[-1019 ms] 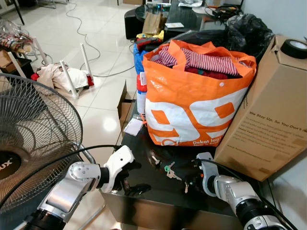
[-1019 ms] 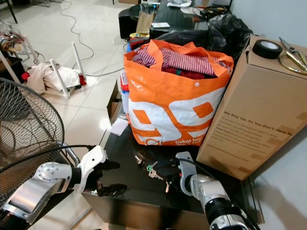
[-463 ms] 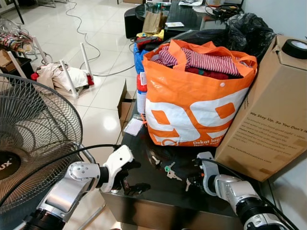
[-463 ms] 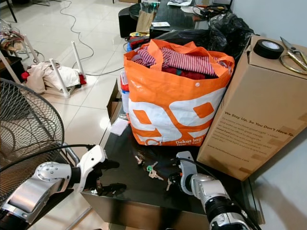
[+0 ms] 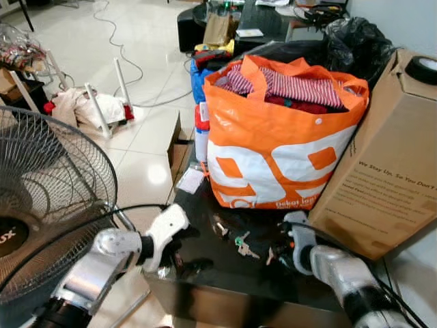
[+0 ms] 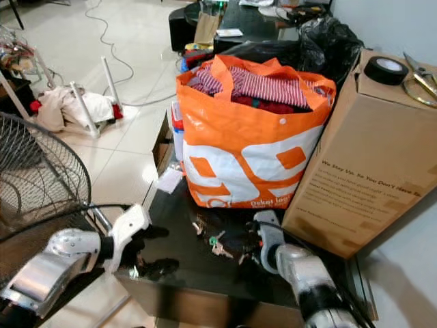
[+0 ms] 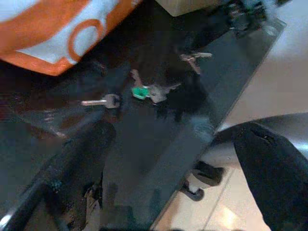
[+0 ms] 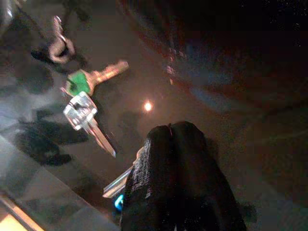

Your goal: Hang keys on a hook

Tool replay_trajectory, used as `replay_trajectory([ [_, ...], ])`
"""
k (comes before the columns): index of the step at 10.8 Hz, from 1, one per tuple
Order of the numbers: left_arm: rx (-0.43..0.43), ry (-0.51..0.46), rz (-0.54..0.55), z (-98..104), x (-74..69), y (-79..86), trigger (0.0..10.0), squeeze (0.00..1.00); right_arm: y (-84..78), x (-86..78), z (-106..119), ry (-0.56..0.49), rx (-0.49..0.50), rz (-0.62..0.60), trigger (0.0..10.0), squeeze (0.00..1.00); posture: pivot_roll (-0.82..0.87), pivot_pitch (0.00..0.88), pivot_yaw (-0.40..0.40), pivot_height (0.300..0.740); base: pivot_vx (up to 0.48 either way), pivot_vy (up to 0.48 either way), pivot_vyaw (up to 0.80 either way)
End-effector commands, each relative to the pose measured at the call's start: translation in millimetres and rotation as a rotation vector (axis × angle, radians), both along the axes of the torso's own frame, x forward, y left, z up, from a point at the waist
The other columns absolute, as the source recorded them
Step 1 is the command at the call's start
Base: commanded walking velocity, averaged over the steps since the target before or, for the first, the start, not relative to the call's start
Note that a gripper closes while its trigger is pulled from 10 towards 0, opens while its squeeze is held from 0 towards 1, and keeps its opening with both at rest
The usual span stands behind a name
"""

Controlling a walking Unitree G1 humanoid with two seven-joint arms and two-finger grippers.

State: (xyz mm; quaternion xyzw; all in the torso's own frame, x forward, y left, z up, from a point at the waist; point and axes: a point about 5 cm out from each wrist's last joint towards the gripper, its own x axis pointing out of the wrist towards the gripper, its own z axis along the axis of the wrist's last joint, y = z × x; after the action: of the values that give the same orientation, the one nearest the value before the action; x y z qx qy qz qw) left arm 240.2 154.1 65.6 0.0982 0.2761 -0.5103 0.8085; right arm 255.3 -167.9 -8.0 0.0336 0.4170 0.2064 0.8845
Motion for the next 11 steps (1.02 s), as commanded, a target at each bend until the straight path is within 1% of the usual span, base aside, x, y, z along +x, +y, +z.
replay_trajectory([
  [1,-0.008,-0.035,0.009,7.9,5.0,0.5,10.0,0.0,-2.4,1.8,7.1,-0.037,0.039,-0.021,0.0,0.0,-0.1,0.0,-0.017,0.74,0.0,0.0,0.0],
  [2,-0.007,-0.036,0.007,8.1,5.6,-0.2,10.0,0.0,-0.8,-0.9,3.9,-0.029,0.032,-0.016,0.0,0.0,-0.1,0.0,-0.013,0.74,0.0,0.0,0.0],
  [4,-0.008,-0.039,0.002,8.4,7.0,-2.3,10.0,0.0,3.8,-4.3,-5.3,-0.003,-0.022,-0.005,0.0,0.0,-0.1,0.0,-0.005,0.74,0.0,0.0,0.0],
  [5,-0.005,-0.042,-0.002,8.1,7.6,-3.2,10.0,0.0,8.1,-3.6,-11.0,-0.009,-0.094,0.004,0.0,0.0,-0.1,0.0,-0.004,0.74,0.0,0.0,0.0],
  [6,-0.005,-0.042,-0.002,8.0,7.4,-3.2,10.0,0.0,9.3,-3.0,-11.1,-0.016,-0.101,-0.002,0.0,0.0,-0.1,0.0,-0.005,0.74,0.0,0.0,0.0],
  [7,-0.003,-0.042,-0.003,8.0,7.0,-2.7,10.0,0.0,9.1,-0.7,-10.6,-0.027,-0.127,-0.007,10.0,0.0,-0.1,0.0,-0.012,0.74,0.0,0.0,0.0],
  [8,0.0,-0.04,-0.001,7.4,7.0,-1.6,10.0,0.0,8.8,0.4,-10.7,-0.026,-0.127,-0.01,10.0,0.0,-0.09,0.0,-0.016,0.74,0.0,0.0,0.0],
  [9,0.0,-0.039,0.001,6.6,7.0,-1.7,10.0,0.0,7.7,0.6,-11.9,-0.023,-0.13,-0.01,10.0,0.26,-0.09,0.0,-0.019,0.74,0.0,0.0,0.0],
  [10,-0.001,-0.037,0.003,5.9,6.5,-2.5,10.0,0.0,5.6,1.0,-12.4,-0.024,-0.139,-0.017,10.0,1.0,-0.09,0.0,-0.022,0.74,0.0,0.0,0.0],
  [11,-0.003,-0.037,0.003,5.5,6.4,-2.9,10.0,0.0,4.8,1.2,-12.1,-0.024,-0.141,-0.016,10.0,1.0,-0.1,0.0,-0.023,0.74,0.0,0.0,0.0],
])
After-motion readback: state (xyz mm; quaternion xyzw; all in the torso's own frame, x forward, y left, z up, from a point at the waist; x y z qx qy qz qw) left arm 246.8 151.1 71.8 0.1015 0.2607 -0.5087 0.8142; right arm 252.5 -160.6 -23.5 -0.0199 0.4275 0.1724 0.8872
